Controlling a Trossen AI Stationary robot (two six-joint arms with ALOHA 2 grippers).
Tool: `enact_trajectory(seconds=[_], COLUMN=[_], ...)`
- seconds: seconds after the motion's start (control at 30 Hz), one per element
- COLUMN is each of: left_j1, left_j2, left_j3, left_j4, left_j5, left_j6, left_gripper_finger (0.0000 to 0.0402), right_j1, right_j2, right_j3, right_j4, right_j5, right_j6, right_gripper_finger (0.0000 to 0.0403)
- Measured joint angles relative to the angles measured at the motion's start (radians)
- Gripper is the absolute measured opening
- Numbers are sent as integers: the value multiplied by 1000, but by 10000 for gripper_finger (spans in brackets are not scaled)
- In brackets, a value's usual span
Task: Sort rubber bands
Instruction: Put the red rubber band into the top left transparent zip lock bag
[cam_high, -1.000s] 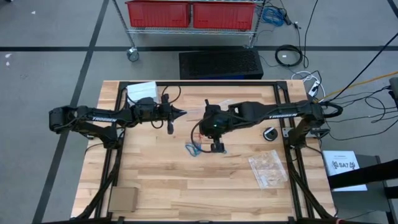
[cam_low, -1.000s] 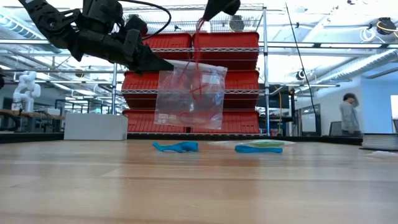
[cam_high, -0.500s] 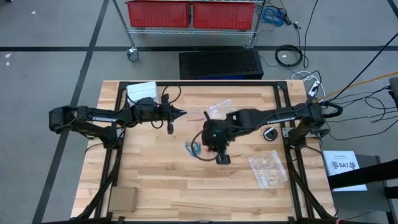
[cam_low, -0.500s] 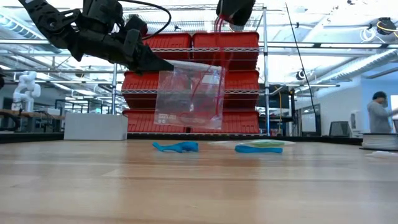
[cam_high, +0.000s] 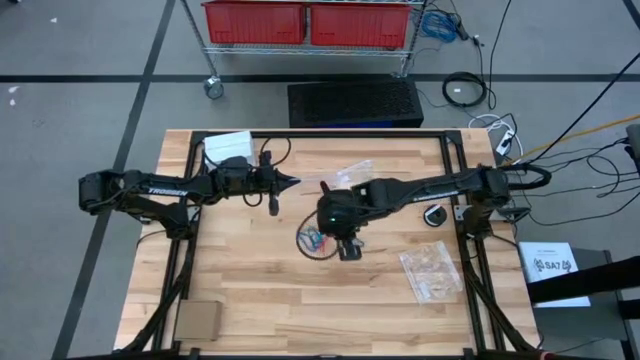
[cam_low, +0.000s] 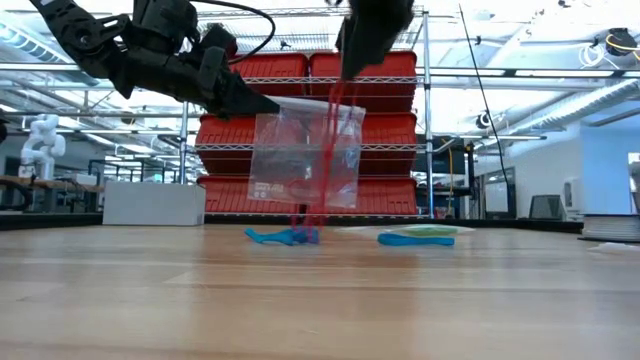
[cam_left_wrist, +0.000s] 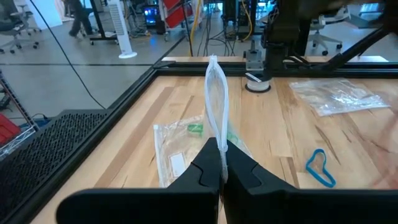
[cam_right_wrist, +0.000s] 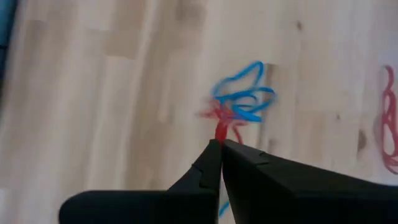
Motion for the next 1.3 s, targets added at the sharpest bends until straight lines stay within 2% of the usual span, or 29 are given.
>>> enact_trajectory(seconds=[0.27, 0.4, 0.53, 0.77, 0.9, 0.97, 1.1, 1.3], left_j1=[0, 0, 0, 0, 0, 0, 0, 0], left_j2=[0, 0, 0, 0, 0, 0, 0, 0], left_j3=[0, 0, 0, 0, 0, 0, 0, 0], left_j4=[-2, -2, -1, -2, -2, -2, -3, -8], left_j5=[0, 0, 0, 0, 0, 0, 0, 0], left_j6=[2, 3, 5, 5, 5, 5, 5, 5], left_gripper_finger=[2, 2, 2, 2, 2, 2, 2, 2], right_j1=[-61, -97, -146, -210, -205, -185, -145, -143], right_j2=[90, 113, 118, 92, 99, 121, 204, 322], right_j3=[-1, -1, -1, 1, 0, 1, 0, -1], right_j4=[-20, -24, -28, -55, -59, -38, -18, -10], right_j5=[-8, 145, 240, 208, 65, 29, 28, 32], right_j6=[-63, -30, -32, 5, 3, -12, -26, 90], right_gripper_finger=[0, 12, 52, 158, 203, 212, 214, 216])
